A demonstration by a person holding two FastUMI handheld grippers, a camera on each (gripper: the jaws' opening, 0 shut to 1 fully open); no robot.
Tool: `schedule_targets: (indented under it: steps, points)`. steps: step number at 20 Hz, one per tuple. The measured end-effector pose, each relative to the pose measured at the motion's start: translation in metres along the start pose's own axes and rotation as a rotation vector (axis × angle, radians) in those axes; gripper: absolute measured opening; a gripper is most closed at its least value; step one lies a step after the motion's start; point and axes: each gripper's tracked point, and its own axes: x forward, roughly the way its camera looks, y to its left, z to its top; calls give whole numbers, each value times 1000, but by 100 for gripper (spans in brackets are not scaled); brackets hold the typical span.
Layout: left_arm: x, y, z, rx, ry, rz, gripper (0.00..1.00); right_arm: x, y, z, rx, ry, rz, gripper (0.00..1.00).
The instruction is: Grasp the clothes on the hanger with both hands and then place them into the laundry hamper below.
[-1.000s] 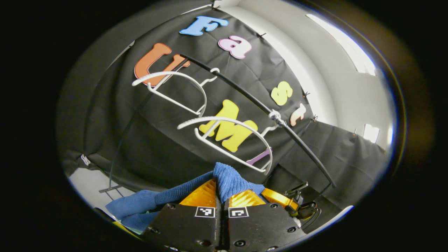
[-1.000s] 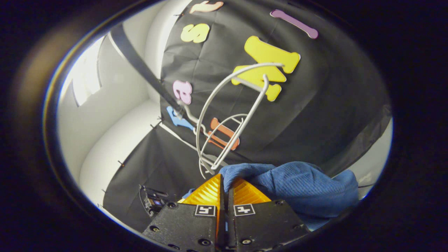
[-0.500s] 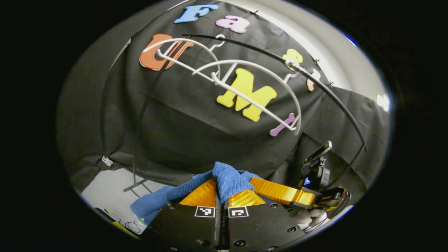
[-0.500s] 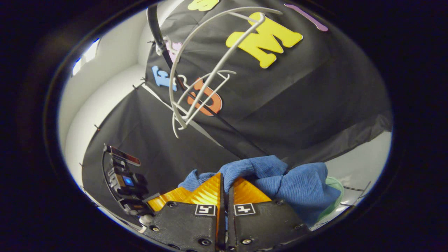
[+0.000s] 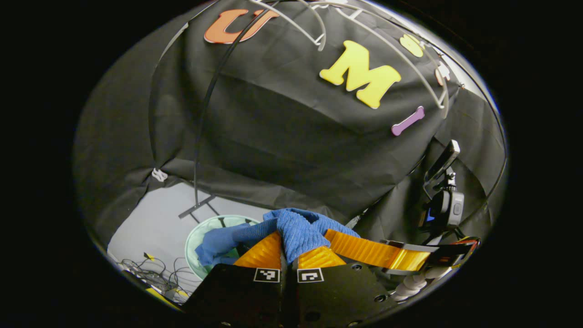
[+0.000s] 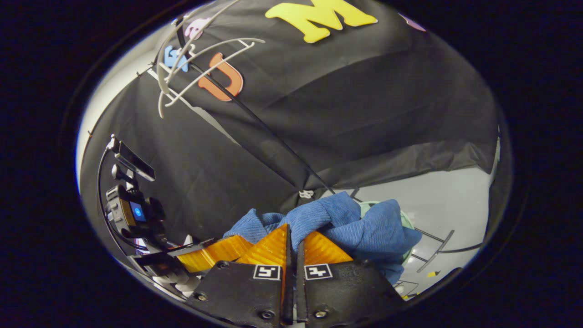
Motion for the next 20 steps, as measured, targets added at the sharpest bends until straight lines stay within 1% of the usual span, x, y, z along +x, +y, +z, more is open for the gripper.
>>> schedule_targets:
  steps: [2, 5, 7, 9, 12, 13, 14, 15, 16, 17, 18, 20]
  points:
    - [16, 18, -21, -9, 46, 42, 0, 14, -17, -11, -20, 40, -56, 6]
    - [25, 43, -56, 1, 150, 140, 0, 7, -20, -21, -59, 120, -142, 6]
    - [29, 47, -72, 24, 213, 187, 0, 4, -26, -26, -92, 168, -183, 6]
    - [32, 53, -80, 26, 247, 215, 0, 0, -28, -32, -109, 200, -195, 6]
    - [25, 61, -76, 70, 267, 259, 1, -2, -32, -40, -118, 225, -233, 7]
    - [24, 62, -76, 84, 270, 265, 3, -5, -33, -40, -120, 235, -251, 8]
    - [26, 62, -80, 98, 276, 259, 3, -6, -33, -40, -117, 238, -255, 9]
    - [25, 60, -81, 112, 281, 253, 6, -5, -34, -43, -111, 243, -253, 11]
    - [25, 58, -78, 125, 285, 239, 19, -5, -35, -43, -105, 244, -255, 15]
    - [29, 54, -75, 133, 277, 223, 35, -6, -39, -43, -105, 234, -268, 33]
    - [28, 55, -72, 142, 266, 229, 50, -6, -41, -38, -105, 217, -272, 50]
    - [27, 61, -66, 156, 252, 255, 81, -5, -47, -35, -116, 201, -287, 65]
